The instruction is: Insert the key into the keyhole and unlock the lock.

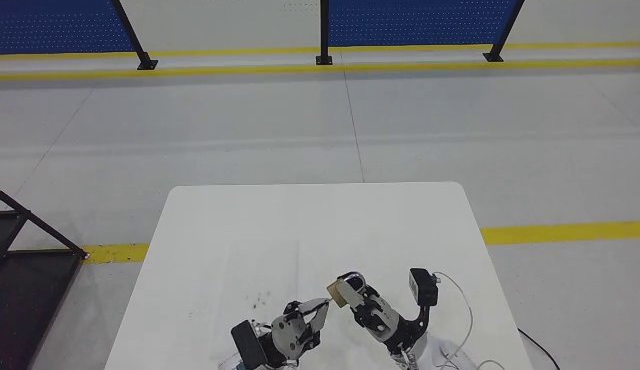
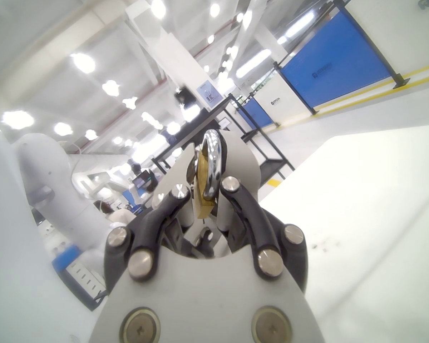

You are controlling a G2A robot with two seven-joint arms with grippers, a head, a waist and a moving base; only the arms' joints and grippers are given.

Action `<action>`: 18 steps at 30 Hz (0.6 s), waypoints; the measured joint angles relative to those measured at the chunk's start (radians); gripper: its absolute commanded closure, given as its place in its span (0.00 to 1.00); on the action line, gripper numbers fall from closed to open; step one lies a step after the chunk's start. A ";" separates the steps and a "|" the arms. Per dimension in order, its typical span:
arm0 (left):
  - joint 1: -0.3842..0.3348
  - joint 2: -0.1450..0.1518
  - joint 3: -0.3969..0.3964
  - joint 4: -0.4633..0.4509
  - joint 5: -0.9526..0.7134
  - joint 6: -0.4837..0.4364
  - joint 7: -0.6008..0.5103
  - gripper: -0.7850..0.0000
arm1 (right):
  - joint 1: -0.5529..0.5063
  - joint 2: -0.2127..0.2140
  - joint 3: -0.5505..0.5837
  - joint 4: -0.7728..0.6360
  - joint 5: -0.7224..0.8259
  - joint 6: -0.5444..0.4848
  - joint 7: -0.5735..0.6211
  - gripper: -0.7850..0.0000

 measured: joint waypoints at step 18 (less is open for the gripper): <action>-0.023 0.011 -0.002 0.011 0.146 0.287 0.015 1.00 | -0.001 0.006 0.000 -0.006 0.015 0.008 0.020 1.00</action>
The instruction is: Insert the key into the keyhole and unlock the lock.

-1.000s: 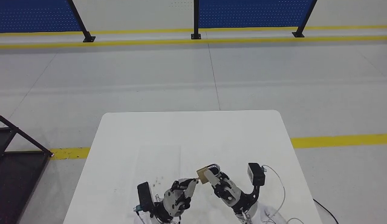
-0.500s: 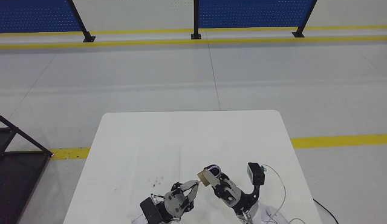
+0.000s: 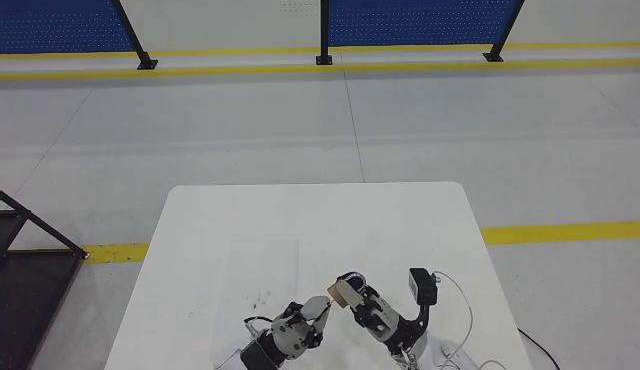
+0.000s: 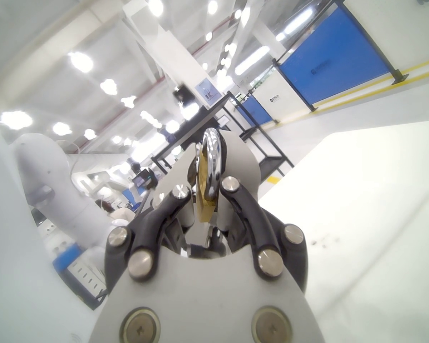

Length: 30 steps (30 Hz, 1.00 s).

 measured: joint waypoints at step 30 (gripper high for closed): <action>0.135 0.072 -0.167 -0.071 -0.303 -0.409 0.010 0.00 | 0.058 -0.005 -0.023 0.051 -0.014 0.093 0.019 1.00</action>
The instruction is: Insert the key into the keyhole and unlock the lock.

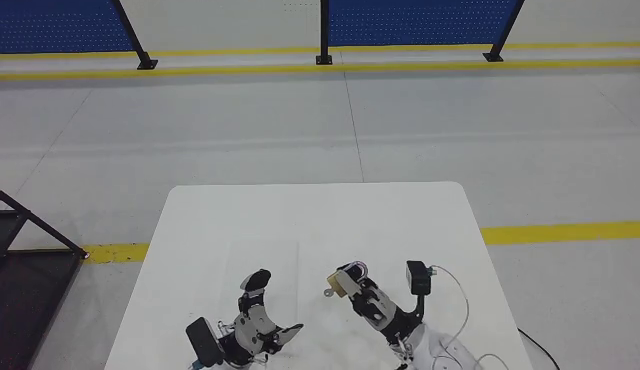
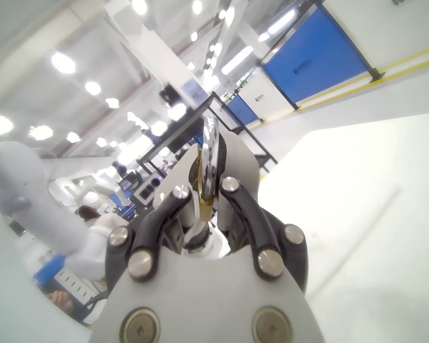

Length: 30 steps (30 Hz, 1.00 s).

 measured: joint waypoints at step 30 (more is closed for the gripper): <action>0.172 0.059 -0.278 -0.062 -0.200 -0.150 -0.037 0.00 | 0.447 -0.186 -0.511 0.446 -0.128 0.465 0.275 0.93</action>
